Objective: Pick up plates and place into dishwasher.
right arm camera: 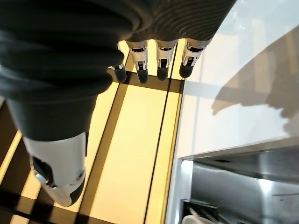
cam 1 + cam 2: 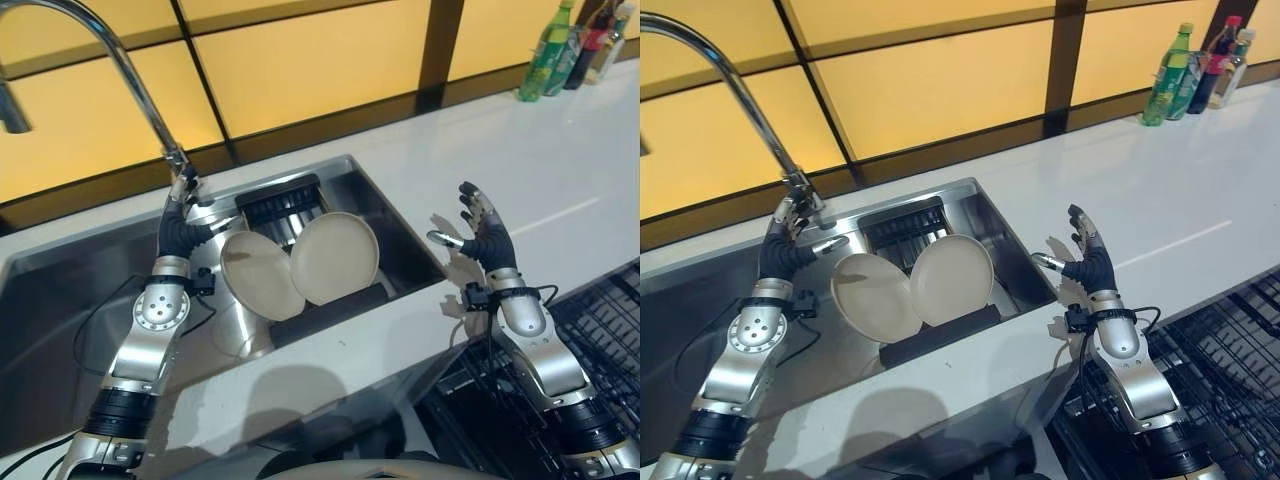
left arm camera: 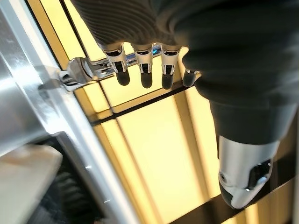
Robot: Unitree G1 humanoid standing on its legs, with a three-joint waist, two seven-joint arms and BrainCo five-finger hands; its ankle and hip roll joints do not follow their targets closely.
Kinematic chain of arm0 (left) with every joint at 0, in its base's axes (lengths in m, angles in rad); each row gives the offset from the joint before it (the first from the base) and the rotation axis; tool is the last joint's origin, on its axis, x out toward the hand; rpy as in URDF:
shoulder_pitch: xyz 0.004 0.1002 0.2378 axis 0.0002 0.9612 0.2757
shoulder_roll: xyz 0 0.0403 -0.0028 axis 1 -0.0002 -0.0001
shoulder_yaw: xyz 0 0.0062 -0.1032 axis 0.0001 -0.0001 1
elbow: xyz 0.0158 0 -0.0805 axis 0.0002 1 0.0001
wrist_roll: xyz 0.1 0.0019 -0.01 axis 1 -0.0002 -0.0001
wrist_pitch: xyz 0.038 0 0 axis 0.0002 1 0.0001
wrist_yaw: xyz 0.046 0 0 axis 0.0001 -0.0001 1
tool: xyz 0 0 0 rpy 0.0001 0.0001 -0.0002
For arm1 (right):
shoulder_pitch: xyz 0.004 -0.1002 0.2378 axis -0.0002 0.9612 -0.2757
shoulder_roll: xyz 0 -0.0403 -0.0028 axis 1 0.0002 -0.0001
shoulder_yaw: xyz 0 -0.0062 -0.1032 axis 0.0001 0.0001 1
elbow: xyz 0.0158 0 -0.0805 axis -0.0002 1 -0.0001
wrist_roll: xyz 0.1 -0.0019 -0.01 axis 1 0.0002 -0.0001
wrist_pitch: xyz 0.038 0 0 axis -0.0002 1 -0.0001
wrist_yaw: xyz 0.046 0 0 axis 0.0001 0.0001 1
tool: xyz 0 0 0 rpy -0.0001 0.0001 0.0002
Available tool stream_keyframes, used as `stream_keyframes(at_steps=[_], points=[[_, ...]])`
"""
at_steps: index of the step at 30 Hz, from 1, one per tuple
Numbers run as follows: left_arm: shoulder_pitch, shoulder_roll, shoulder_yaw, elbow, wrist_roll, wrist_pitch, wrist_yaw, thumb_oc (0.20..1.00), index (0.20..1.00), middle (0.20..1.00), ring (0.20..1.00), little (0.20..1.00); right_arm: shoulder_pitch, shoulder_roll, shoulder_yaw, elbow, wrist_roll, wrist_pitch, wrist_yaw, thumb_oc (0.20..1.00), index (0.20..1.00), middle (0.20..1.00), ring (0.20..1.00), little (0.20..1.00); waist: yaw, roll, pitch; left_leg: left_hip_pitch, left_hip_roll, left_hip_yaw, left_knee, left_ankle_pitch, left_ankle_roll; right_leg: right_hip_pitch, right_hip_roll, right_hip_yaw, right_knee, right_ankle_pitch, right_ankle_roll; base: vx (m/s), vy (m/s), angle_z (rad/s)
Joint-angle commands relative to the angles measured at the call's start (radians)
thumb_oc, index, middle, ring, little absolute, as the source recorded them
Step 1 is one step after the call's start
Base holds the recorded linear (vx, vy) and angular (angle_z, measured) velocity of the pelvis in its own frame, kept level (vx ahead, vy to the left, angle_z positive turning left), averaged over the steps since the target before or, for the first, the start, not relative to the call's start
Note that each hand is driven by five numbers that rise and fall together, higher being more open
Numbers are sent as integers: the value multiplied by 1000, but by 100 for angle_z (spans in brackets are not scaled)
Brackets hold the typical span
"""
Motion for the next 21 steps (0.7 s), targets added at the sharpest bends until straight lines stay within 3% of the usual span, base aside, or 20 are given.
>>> stream_keyframes(at_steps=[1, 8, 16, 21], points=[[-66, 57, 16, 42, 63, -40, 39, 1000, 1000, 1000, 1000, 1000, -21, -27, -29, -33, 34, -56, 20, 1000, 1000, 1000, 1000, 1000, -24, -21, -52, -98, 13, -15, 26, 61, -34, 93, 13, -75, -66, 29, -17, 169, 220, 8], [-135, 150, 19, 90, 126, -22, 74, 1000, 1000, 1000, 1000, 1000, -9, -30, -14, -38, 25, -53, 37, 1000, 1000, 1000, 1000, 1000, -62, -6, -36, -50, -19, 41, 58, -8, -1, 36, -35, -67, -2, 27, 17, 151, 179, -4], [-165, 205, 21, 136, 180, -49, 82, 1000, 1000, 1000, 1000, 1000, 24, -31, -20, -41, 21, -48, 54, 1000, 1000, 1000, 1000, 1000, -83, 7, -33, -32, -37, 66, 60, -31, 20, 8, -50, -44, 32, 25, 42, 93, 84, -17], [-180, 215, 8, 127, 199, -21, 1, 1000, 1000, 1000, 1000, 1000, 43, -20, -22, -46, 7, -55, 60, 1000, 1000, 1000, 1000, 1000, -90, 16, -29, -31, -42, 70, 54, -37, 28, -10, -53, -37, 43, 23, 51, 17, 16, -1]])
